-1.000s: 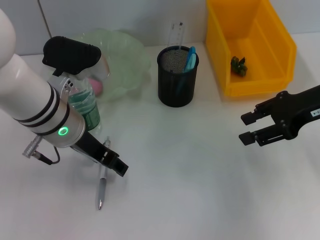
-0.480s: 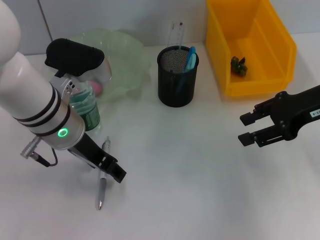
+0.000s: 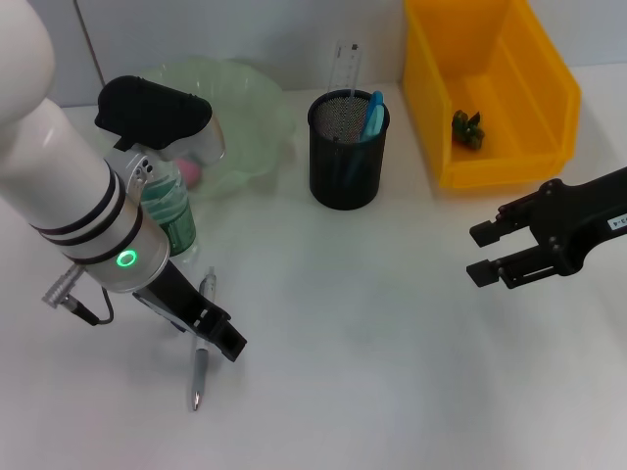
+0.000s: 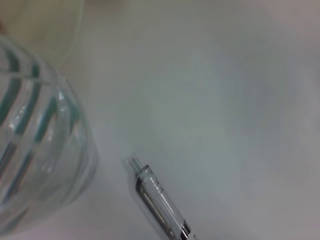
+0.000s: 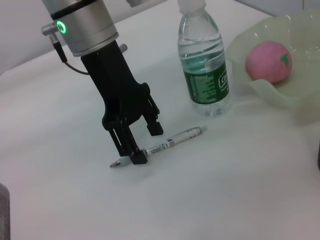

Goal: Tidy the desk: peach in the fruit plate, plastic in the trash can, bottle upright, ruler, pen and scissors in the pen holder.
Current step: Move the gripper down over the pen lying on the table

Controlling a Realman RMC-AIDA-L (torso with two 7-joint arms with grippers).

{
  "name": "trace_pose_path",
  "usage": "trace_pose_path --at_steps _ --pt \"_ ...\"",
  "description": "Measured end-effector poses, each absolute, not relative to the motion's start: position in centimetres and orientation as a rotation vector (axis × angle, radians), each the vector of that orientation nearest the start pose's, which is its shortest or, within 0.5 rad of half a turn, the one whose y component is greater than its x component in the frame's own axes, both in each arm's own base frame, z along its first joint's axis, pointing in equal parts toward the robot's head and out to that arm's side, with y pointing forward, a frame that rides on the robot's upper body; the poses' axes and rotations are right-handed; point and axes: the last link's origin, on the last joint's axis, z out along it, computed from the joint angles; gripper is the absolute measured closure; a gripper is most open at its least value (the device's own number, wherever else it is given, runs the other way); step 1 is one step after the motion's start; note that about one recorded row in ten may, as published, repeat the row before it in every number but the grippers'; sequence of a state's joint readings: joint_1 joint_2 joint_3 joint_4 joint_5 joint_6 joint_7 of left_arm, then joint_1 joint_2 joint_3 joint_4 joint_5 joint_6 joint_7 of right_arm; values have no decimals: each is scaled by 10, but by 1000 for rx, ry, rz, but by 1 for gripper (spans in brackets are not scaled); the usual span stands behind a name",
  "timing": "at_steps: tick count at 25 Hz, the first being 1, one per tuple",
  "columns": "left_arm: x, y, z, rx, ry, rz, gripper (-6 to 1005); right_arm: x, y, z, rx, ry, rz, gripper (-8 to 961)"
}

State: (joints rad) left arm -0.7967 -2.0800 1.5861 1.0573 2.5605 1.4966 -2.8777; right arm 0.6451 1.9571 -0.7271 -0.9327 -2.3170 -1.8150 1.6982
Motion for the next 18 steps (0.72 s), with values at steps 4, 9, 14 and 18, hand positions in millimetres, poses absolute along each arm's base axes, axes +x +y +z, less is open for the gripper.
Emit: trace_pose_path --at_steps 4,9,14,18 --pt "-164 357 -59 -2524 -1175 703 224 241 348 71 -2969 630 151 349" --pt "-164 357 -59 -2526 -1177 701 224 242 348 71 -2969 631 151 349" --pt "-163 356 -59 -2528 -1179 707 224 242 348 70 -2971 631 148 350" --pt "-163 356 -58 -2529 -1185 706 224 242 347 70 -2971 631 148 350"
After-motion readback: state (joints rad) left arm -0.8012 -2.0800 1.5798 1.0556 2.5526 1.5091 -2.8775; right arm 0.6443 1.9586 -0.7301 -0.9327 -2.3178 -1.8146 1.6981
